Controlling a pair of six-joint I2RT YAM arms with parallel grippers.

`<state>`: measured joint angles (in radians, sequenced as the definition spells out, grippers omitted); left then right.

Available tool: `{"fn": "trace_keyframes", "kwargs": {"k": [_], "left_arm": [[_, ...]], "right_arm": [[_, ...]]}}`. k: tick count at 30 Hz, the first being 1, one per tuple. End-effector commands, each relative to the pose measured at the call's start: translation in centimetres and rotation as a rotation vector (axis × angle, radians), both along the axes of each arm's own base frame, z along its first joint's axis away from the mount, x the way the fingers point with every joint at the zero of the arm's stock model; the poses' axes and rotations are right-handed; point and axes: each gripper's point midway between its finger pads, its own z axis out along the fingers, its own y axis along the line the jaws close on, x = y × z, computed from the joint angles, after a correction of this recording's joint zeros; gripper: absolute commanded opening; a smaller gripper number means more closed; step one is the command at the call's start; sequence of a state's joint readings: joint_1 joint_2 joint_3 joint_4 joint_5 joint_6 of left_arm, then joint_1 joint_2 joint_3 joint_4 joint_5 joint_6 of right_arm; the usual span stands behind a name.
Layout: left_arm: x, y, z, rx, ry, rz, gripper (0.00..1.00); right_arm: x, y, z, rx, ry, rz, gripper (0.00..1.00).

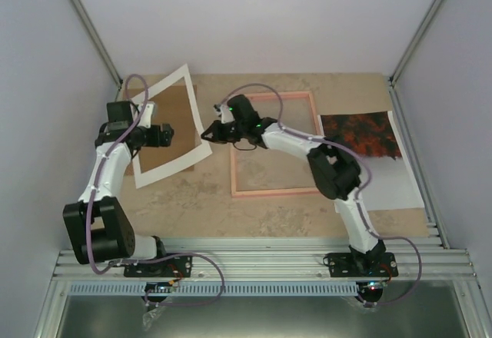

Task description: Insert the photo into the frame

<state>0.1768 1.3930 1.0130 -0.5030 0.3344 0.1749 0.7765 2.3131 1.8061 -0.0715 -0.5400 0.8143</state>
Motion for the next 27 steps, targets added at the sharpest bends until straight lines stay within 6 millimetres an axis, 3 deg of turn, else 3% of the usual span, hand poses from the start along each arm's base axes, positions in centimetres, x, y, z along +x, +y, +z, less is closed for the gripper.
{"fn": "trace_keyframes", "kwargs": {"k": [1,7,14,19,24,27], "left_arm": [[-0.2,0.5,2.9,0.003,-0.048,0.042,0.98],[-0.5,-0.1,3.3,-0.038,-0.046,0.041,0.99],[-0.3,0.0,4.1,-0.032,-0.060,0.042,0.99],[-0.1,-0.1,4.1,-0.042,-0.057,0.038,0.99],[0.0,-0.1,3.8,-0.035,-0.057,0.039,0.99],[0.2,0.1,3.7,-0.029,-0.053,0.040,0.99]], "right_arm": [[-0.8,-5.0,7.0,0.062,-0.103,-0.004,0.01],[-3.1,-13.5,8.1,0.047,-0.135,-0.012,0.01],[-6.2,-24.8,5.7,-0.009,-0.138,-0.094,0.01],[-7.2,-30.9,4.5,-0.031,-0.144,-0.152,0.00],[-6.4,-36.4,2.8,-0.044,-0.145,-0.263,0.01],[-6.3,-38.5,1.6,-0.048,-0.115,-0.290,0.00]]}}
